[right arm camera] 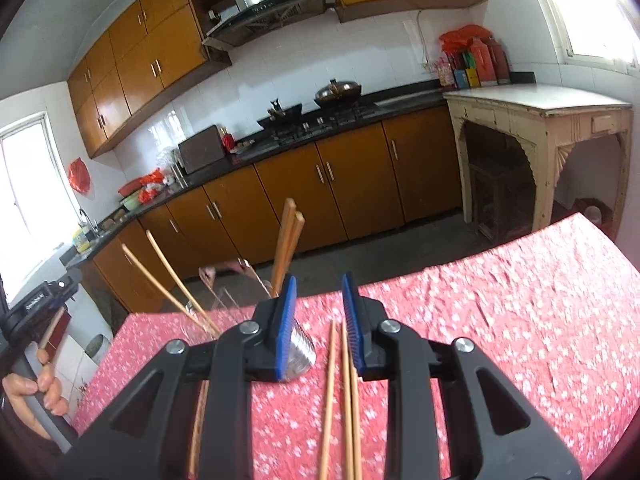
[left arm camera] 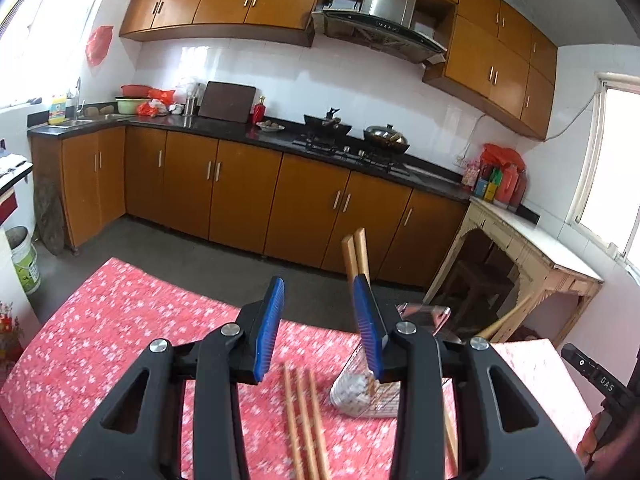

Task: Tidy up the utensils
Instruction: 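Withdraw both open tools back over the loose chopsticks, then close the right tool on a chopstick while the left tool grasps another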

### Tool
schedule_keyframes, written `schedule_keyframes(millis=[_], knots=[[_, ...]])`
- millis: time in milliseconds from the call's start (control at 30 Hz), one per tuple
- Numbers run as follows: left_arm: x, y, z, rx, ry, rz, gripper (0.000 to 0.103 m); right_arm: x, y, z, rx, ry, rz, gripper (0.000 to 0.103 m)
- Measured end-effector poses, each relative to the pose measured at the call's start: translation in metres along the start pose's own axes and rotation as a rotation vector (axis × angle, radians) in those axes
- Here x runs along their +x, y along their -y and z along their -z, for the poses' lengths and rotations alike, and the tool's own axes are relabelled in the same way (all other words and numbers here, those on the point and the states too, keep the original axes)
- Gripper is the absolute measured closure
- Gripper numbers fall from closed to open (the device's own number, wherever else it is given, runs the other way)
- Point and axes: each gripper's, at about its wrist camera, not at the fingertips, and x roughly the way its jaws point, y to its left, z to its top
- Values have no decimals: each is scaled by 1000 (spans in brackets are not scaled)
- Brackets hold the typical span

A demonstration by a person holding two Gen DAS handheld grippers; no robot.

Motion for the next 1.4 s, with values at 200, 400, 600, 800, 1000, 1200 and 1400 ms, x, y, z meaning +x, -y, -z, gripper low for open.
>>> schedule_keyframes(millis=[200, 400, 600, 800, 1000, 1200, 1400], knots=[[5, -18, 51, 69, -86, -65, 66, 13, 17, 51, -17, -110, 40, 78], [23, -30, 112, 133, -223, -84, 66, 46, 31, 113, -49, -279, 71, 82], [30, -35, 148, 151, -303, -70, 66, 64, 32, 146, -73, -361, 68, 84], [36, -38, 162, 134, -346, -57, 66, 69, 26, 159, -91, -381, 72, 84], [39, -37, 163, 137, -357, -50, 66, 78, 25, 158, -106, -384, 100, 87], [44, -34, 166, 135, -373, -42, 66, 83, 21, 157, -126, -388, 102, 87], [50, -29, 168, 130, -392, -32, 66, 89, 16, 156, -153, -404, 101, 87]])
